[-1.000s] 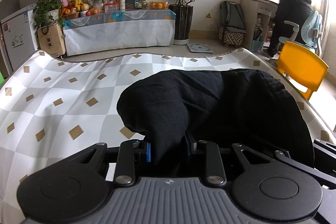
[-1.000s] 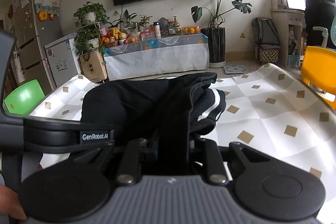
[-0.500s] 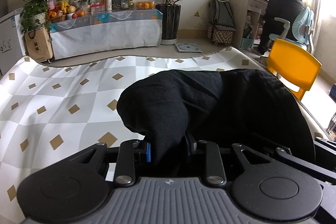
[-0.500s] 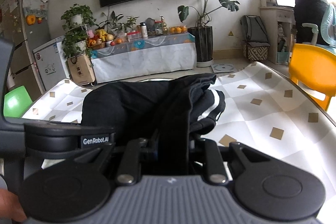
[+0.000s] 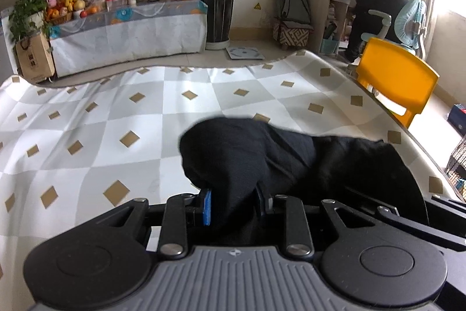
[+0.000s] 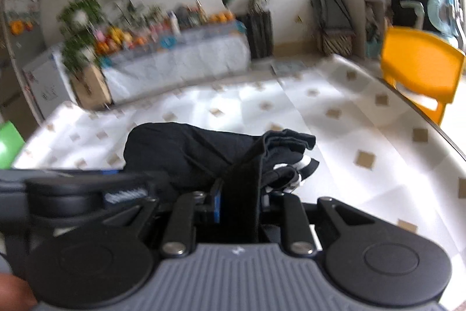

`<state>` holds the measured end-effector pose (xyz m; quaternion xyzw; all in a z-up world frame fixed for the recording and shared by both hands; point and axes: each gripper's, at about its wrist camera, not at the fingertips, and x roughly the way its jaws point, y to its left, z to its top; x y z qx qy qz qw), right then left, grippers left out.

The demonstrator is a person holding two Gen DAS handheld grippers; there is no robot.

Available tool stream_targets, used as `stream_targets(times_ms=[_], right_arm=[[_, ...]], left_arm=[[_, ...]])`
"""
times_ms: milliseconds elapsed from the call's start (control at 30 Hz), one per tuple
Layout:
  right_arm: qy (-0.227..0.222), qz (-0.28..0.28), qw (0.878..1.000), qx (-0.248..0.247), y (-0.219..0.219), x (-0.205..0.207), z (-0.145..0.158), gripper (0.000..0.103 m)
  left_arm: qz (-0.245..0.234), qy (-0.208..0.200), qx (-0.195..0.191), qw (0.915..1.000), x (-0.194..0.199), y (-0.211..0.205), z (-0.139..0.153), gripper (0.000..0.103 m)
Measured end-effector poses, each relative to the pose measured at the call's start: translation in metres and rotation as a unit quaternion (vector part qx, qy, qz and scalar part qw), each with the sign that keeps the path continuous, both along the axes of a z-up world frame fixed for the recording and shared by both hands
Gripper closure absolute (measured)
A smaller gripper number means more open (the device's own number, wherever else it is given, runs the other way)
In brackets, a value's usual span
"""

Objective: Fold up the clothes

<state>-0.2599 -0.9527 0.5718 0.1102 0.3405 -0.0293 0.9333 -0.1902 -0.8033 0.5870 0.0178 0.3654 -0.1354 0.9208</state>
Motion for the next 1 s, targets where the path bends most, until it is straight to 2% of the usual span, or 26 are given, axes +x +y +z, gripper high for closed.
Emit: stream_targets(times_ms=[100, 133, 167, 300, 433, 533, 633, 733, 800, 867, 1000], right_arm=[[0.091, 0.008, 0.995, 0.025, -0.011, 0.019, -0.033, 0.078], [0.118, 0.005, 0.993, 0.030, -0.014, 0.024, -0.042, 0.072], [0.131, -0.002, 0.991, 0.032, -0.016, 0.026, -0.047, 0.062], [0.109, -0.018, 0.993, 0.031, -0.021, 0.026, -0.045, 0.049], [0.110, -0.042, 0.992, 0.042, -0.031, 0.027, -0.050, 0.048], [0.110, -0.060, 0.991, 0.055, -0.044, 0.034, -0.050, 0.047], [0.086, -0.071, 0.989, 0.095, -0.055, 0.031, -0.048, 0.047], [0.078, -0.044, 0.986, 0.140, -0.054, 0.035, -0.050, 0.047], [0.086, -0.025, 0.985, 0.144, -0.048, 0.038, -0.051, 0.047], [0.092, -0.007, 0.986, 0.140, -0.041, 0.042, -0.053, 0.047], [0.116, 0.003, 0.976, 0.183, -0.038, 0.051, -0.063, 0.047]], left_arm=[[0.005, 0.023, 0.016, 0.9996, 0.009, -0.006, -0.019, 0.077], [0.008, 0.034, 0.022, 0.9991, 0.012, -0.007, -0.026, 0.075], [0.014, 0.051, 0.026, 0.9983, 0.015, -0.006, -0.035, 0.075], [0.022, 0.088, 0.025, 0.9955, 0.015, 0.002, -0.059, 0.072], [0.014, 0.104, 0.032, 0.9940, 0.007, 0.006, -0.075, 0.067], [0.011, 0.119, 0.029, 0.9924, 0.002, 0.007, -0.085, 0.058], [0.005, 0.128, 0.030, 0.9913, -0.004, 0.004, -0.092, 0.053], [0.002, 0.138, 0.028, 0.9901, -0.008, 0.001, -0.099, 0.048], [-0.001, 0.145, 0.026, 0.9890, -0.010, -0.001, -0.103, 0.047], [-0.001, 0.152, 0.029, 0.9880, -0.010, -0.003, -0.107, 0.041], [-0.005, 0.158, 0.031, 0.9869, -0.011, -0.004, -0.111, 0.034]])
